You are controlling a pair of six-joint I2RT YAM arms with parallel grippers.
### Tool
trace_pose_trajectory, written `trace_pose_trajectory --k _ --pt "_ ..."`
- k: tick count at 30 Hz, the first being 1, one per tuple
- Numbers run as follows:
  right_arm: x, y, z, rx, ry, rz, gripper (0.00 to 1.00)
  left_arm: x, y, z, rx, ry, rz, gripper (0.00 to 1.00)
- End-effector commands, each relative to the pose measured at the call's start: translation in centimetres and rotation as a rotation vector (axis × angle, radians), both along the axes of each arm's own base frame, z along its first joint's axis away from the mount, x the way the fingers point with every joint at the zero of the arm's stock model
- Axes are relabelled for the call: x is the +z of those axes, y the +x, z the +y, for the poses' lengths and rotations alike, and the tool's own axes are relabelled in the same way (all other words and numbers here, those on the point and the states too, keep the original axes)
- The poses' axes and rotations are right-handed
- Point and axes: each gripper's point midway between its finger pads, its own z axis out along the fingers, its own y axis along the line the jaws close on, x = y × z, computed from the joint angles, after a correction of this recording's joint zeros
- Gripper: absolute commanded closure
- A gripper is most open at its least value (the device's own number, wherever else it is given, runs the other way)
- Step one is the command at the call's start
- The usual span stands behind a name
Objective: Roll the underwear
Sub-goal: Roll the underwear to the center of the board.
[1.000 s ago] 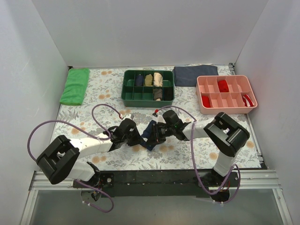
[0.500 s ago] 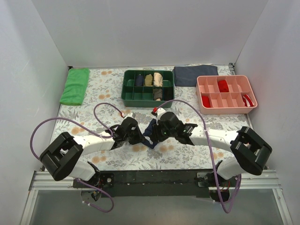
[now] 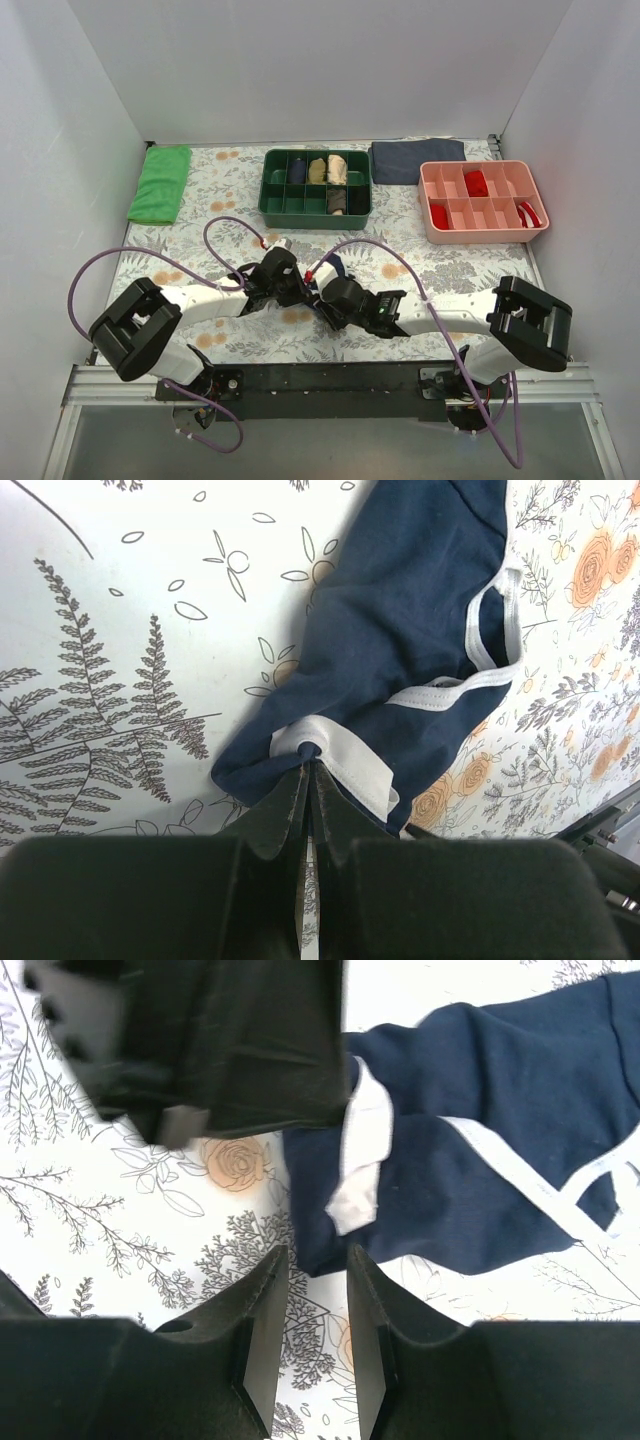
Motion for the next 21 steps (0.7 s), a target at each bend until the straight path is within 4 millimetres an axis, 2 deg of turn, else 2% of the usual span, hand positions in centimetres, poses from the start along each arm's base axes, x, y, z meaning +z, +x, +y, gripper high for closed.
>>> trace_pose_trajectory --k 1,2,4,6,9,16,21 --pt "1.4 1.1 1.1 -0.016 0.004 -0.128 0.62 -1.6 -1.0 1.0 -0.009 0.074 0.055 1.00" --pt "1.3 0.9 1.0 -0.019 0.000 -0.136 0.62 -1.8 -1.1 1.1 -0.007 0.076 0.059 1.00" --pt "2.4 0.6 1.5 -0.010 0.042 -0.171 0.61 -1.8 -1.1 1.1 -0.007 0.078 0.062 1.00" --pt "2.4 0.7 1.4 -0.026 0.050 -0.185 0.57 -1.7 -1.1 1.1 -0.004 0.075 0.061 1.00" --pt "1.7 1.1 0.6 -0.048 0.021 -0.218 0.57 -1.4 -1.0 1.1 -0.003 0.068 0.055 1.00" --pt "0.7 1.2 0.4 -0.053 0.019 -0.231 0.57 -1.4 -0.8 0.8 0.002 0.065 0.058 1.00" --pt "0.8 1.0 1.1 -0.032 0.044 -0.247 0.57 -1.4 -1.1 0.3 -0.019 0.049 0.077 1.00"
